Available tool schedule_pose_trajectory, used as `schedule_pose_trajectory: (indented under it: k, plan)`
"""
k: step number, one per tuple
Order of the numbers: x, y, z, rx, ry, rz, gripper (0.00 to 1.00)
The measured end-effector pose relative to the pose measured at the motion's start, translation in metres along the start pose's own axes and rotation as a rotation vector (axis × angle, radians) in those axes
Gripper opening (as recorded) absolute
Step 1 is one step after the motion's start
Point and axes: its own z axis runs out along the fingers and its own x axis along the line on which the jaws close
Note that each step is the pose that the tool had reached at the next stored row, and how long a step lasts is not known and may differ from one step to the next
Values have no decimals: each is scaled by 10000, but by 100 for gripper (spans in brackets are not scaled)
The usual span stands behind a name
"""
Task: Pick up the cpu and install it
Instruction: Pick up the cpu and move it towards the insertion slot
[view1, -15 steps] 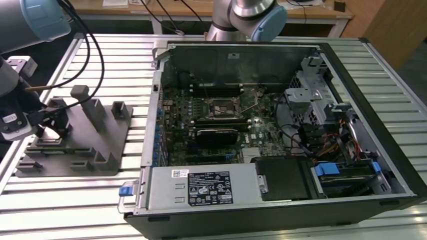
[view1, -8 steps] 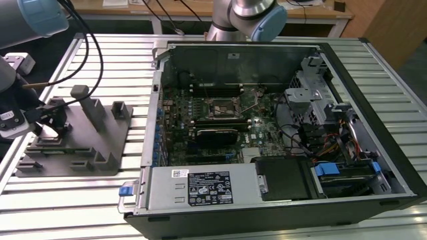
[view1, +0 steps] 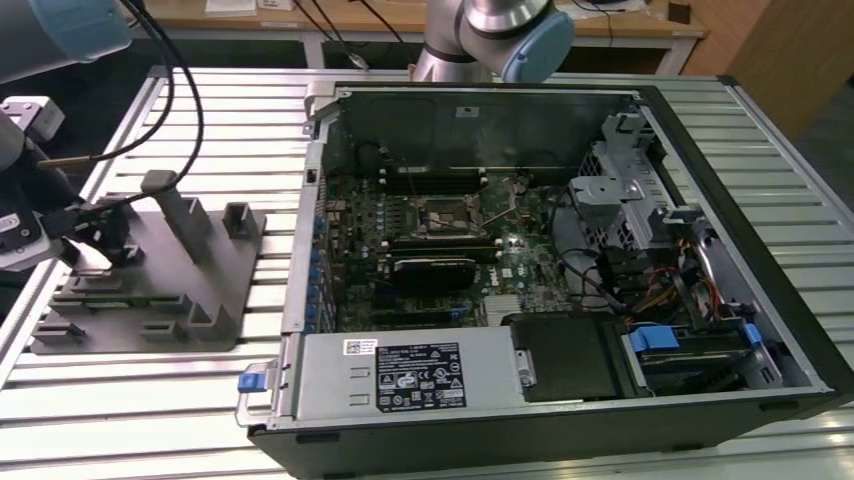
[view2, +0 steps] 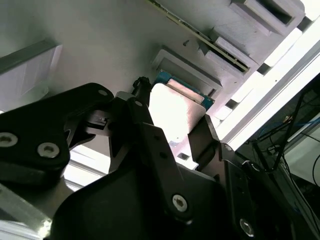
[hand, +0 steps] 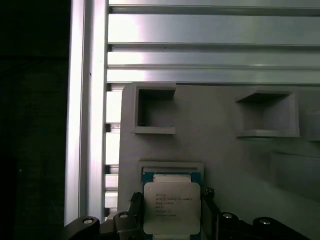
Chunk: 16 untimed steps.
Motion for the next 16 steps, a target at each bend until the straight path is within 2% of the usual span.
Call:
schedule_pose_trajectory:
  k: [5,16]
  plan:
    - [-2,6,-69,0,0,0,55]
    - [-6,25,-289,0,-6,-1,55]
